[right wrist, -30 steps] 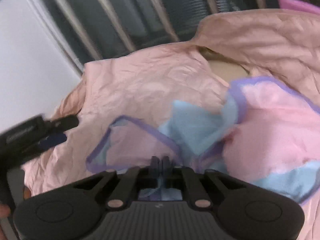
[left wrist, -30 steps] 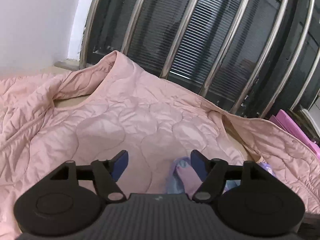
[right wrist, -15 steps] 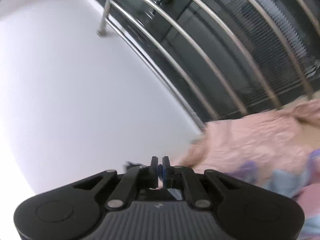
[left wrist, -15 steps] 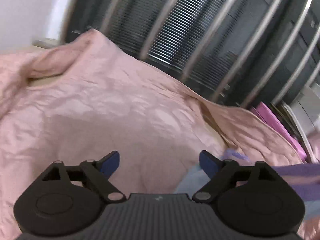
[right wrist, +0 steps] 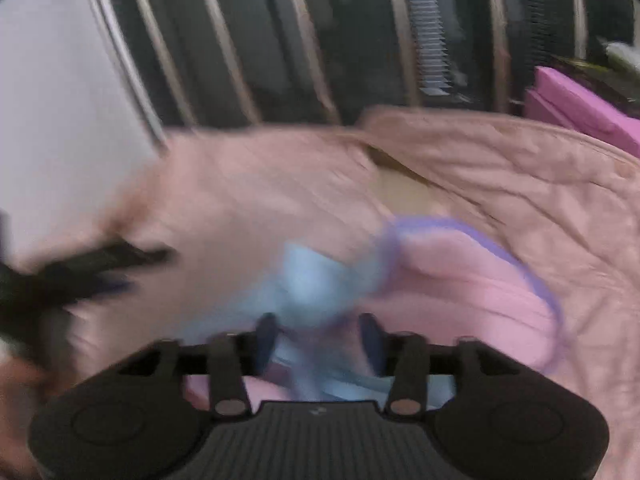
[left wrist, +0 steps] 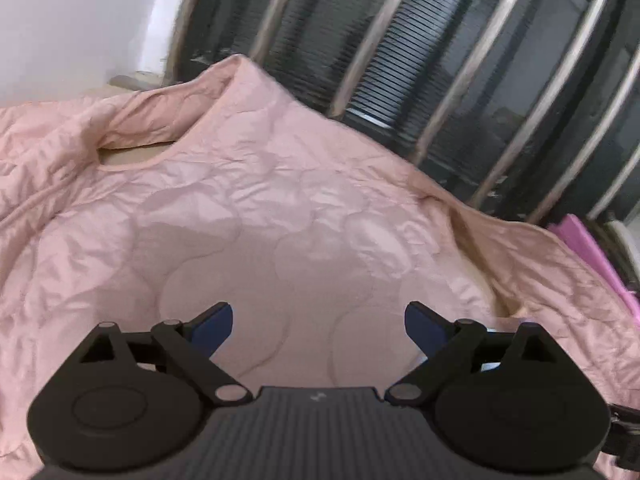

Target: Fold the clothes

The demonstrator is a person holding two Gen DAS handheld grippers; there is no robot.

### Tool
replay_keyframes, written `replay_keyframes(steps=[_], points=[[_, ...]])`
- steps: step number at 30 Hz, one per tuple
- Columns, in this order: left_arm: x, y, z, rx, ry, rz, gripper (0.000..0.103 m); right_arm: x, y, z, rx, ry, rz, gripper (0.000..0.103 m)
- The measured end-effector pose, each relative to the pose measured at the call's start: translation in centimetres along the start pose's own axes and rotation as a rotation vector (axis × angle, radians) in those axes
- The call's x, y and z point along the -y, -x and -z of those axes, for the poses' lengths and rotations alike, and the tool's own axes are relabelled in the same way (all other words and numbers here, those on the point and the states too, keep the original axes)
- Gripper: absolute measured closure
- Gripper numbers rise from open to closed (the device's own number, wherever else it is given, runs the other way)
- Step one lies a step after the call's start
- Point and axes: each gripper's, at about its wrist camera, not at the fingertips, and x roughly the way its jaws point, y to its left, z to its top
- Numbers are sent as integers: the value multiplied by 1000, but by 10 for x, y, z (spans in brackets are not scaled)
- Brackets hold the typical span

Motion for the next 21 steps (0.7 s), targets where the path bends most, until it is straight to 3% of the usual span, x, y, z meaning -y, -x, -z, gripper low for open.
replay_keyframes(steps=[4, 5, 7, 8, 9, 12, 15, 19, 20, 21], points=[[11, 2, 1, 5, -25, 36, 9, -12, -10, 0, -48, -7, -239, 42], [13, 2, 2, 5, -33, 45, 9, -15, -17, 2, -73, 12, -222, 42], [17, 1, 3, 4, -51, 64, 9, -25, -35, 10, -128, 85, -141, 66], [19, 1, 4, 2, -62, 75, 9, -32, -44, 16, -154, 127, -125, 93], [23, 1, 5, -1, -83, 95, 9, -40, -50, 23, -179, 187, -142, 95], [36, -2, 12, -35, -177, 125, 9, -83, -35, 55, -174, 531, -253, 95], [50, -7, 23, -94, -308, 120, 9, -112, -28, 74, -262, 704, -339, 94], [52, 5, 28, -110, -392, 169, 9, -108, -27, 72, -274, 695, -268, 88], [53, 11, 28, -99, -404, 188, 9, -105, -25, 71, -274, 689, -255, 81], [54, 17, 28, -88, -416, 207, 9, -102, -19, 71, -271, 689, -258, 66]])
